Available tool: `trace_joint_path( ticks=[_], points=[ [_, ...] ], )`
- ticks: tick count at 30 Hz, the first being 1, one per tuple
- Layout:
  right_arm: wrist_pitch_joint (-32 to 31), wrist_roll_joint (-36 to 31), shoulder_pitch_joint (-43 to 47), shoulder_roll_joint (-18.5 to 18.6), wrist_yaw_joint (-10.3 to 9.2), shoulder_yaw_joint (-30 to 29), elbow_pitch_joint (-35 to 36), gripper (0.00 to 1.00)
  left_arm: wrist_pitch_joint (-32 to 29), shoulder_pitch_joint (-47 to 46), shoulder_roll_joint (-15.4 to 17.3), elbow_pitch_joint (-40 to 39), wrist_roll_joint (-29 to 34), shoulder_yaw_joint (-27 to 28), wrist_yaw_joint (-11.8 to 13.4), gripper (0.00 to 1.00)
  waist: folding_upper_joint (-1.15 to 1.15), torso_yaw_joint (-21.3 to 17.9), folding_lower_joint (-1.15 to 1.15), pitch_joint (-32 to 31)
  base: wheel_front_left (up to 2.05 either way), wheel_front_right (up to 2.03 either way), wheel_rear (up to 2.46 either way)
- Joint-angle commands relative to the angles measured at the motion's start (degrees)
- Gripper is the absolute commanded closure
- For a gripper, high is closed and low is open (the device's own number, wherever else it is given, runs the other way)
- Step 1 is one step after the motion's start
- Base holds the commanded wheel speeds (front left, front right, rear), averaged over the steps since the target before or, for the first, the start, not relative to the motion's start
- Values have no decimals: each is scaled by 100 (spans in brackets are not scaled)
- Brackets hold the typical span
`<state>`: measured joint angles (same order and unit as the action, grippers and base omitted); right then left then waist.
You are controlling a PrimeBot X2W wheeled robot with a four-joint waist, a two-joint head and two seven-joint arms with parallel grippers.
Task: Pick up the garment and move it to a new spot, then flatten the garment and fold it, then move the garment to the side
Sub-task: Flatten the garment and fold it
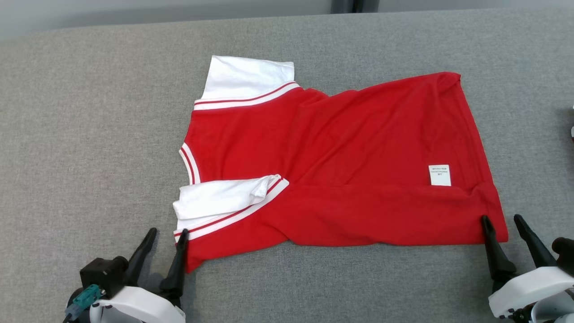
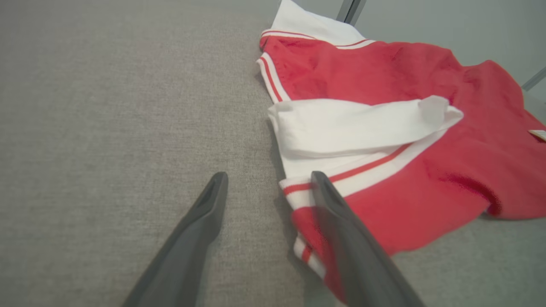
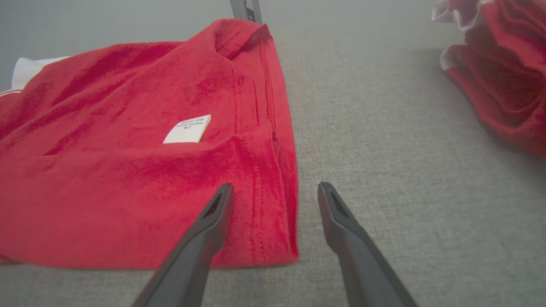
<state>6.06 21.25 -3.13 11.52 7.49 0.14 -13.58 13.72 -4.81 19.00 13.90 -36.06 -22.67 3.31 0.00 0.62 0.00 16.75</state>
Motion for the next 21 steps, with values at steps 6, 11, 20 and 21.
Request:
trace_joint_path(
  ticks=[6, 11, 20, 21],
  points=[
    [13, 122, -198, 3, 0, 79, -552, 0, -228, -128, -198, 578, -296, -164, -308, 0, 0, 46, 0, 161, 0, 0, 0],
    [-159, 310, -336, 19, 1, 312, -799, 70, -577, -180, -356, 744, -568, -276, -521, 49, 0, 42, 0, 182, 0, 0, 0],
    [-260, 720, -244, 119, -1, 338, -728, 100, -780, -120, -312, 244, -969, -175, -710, 100, 0, 93, 0, 134, 0, 0, 0],
    [-280, 797, -191, 124, -1, 319, -670, 100, -827, -94, -268, 175, -985, -167, -695, 100, 0, 103, 0, 122, 0, 0, 0]
  ],
)
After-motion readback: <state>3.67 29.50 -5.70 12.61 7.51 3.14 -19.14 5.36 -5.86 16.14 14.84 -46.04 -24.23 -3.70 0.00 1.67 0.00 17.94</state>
